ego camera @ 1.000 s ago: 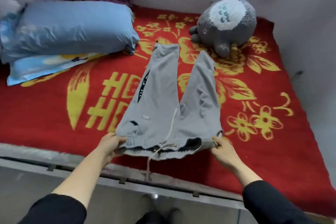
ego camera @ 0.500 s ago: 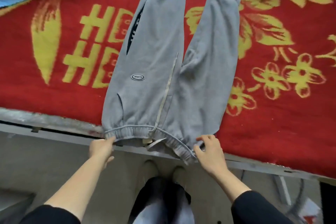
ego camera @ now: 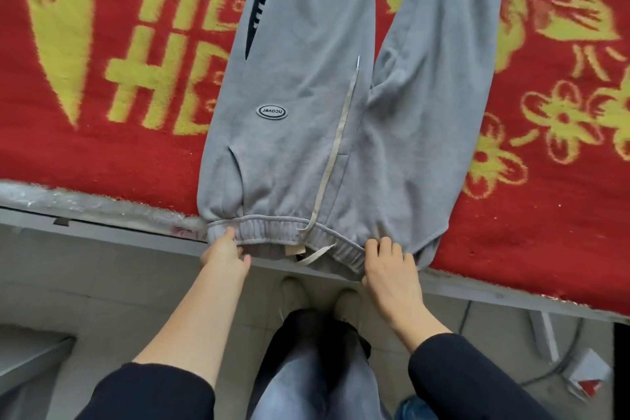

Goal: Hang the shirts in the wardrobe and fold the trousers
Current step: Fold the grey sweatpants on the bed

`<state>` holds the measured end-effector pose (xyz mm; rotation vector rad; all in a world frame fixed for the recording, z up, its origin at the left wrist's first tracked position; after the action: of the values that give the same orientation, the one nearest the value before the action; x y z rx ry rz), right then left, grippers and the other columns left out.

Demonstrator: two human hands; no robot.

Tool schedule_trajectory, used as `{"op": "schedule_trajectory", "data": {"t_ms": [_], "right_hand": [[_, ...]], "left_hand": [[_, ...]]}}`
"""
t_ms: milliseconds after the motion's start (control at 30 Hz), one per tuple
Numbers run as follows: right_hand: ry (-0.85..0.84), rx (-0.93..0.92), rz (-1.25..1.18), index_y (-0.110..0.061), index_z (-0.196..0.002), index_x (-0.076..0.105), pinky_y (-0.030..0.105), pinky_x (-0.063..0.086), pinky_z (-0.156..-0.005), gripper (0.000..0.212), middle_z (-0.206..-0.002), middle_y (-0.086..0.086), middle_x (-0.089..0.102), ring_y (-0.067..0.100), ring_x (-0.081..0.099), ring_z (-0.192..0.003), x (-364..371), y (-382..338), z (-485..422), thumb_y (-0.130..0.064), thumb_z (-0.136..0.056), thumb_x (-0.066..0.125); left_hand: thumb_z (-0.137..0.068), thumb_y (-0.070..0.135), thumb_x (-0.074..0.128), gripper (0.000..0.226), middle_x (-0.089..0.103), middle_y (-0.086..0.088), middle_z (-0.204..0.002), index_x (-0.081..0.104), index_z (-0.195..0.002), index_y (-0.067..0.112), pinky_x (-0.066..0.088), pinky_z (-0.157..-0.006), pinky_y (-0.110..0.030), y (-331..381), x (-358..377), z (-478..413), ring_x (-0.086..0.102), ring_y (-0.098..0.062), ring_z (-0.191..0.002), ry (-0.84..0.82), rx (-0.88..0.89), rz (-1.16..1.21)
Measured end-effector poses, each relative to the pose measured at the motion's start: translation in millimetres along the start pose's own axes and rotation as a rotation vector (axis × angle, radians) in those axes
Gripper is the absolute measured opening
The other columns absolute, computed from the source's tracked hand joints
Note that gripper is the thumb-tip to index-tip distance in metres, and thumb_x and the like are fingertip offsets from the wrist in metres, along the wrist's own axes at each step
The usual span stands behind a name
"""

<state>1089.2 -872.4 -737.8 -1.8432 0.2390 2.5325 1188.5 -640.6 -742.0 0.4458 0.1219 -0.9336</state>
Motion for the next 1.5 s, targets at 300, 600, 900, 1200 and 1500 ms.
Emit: {"op": "schedule_trajectory", "data": {"t_ms": [300, 600, 900, 1200, 1500], "right_hand": [[-0.225, -0.130, -0.086, -0.016, -0.063, 0.055, 0.038, 0.036, -0.066, 0.026, -0.066, 0.005, 0.055, 0.027, 0.055, -0.069, -13.0, -5.6, -4.8, -0.010, -0.053, 0.078], [-0.645, -0.134, -0.588, -0.019, -0.085, 0.069, 0.027, 0.046, -0.065, 0.012, -0.079, -0.004, 0.065, 0.015, 0.059, -0.077, -46.9, 47.6, -71.0, -0.024, -0.074, 0.069], [-0.227, 0.482, -1.119, -0.017, -0.070, 0.064, 0.033, 0.046, -0.060, 0.018, -0.068, 0.006, 0.066, 0.018, 0.056, -0.058, -74.7, 207.7, -190.6, -0.005, -0.082, 0.060], [0.015, 0.510, -1.000, -0.015, -0.108, 0.056, 0.031, 0.040, -0.070, 0.017, -0.092, -0.001, 0.061, 0.021, 0.057, -0.087, -89.3, 299.3, -323.3, -0.019, -0.093, 0.049], [0.212, 0.678, -1.419, -0.017, -0.083, 0.064, 0.043, 0.056, -0.073, 0.023, -0.083, 0.002, 0.069, 0.018, 0.065, -0.074, -102.5, 349.3, -448.3, -0.025, -0.094, 0.046]], "left_hand": [[-0.089, 0.016, 0.066, 0.021, 0.054, -0.003, -0.073, 0.051, -0.075, 0.009, 0.044, -0.061, -0.025, 9.0, -40.4, -0.8, 0.048, -0.007, -0.062, 0.028, 0.044, -0.004], [-0.089, 0.031, 0.061, 0.067, 0.030, -0.015, -0.148, 0.030, -0.140, 0.001, 0.032, -0.109, -0.042, 12.1, -13.3, 4.0, 0.035, -0.034, -0.134, 0.371, 0.195, -0.283], [-0.077, 0.017, 0.071, 0.091, 0.008, -0.021, -0.155, 0.016, -0.149, 0.007, 0.016, -0.110, -0.053, -27.7, 153.7, 91.8, 0.015, -0.042, -0.139, 0.235, 0.904, -0.761], [-0.085, 0.038, 0.035, 0.057, 0.037, -0.014, -0.149, 0.043, -0.140, 0.022, 0.018, -0.111, -0.048, -3.7, 369.2, 109.7, 0.027, -0.028, -0.140, -0.230, 1.846, -1.581], [-0.088, 0.069, 0.006, 0.077, -0.007, -0.004, -0.158, 0.001, -0.151, 0.025, 0.002, -0.116, -0.039, 35.1, 440.7, 78.5, -0.006, -0.020, -0.147, -0.222, 1.804, -1.642]]}}
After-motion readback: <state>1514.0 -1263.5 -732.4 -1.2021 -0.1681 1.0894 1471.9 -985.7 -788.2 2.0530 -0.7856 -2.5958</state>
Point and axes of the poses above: each hand's wrist, its own z-axis away from the middle knuckle, its own x-axis out of the palm, y = z × x, the point moved 3 cm from there along -z, towards the middle knuckle
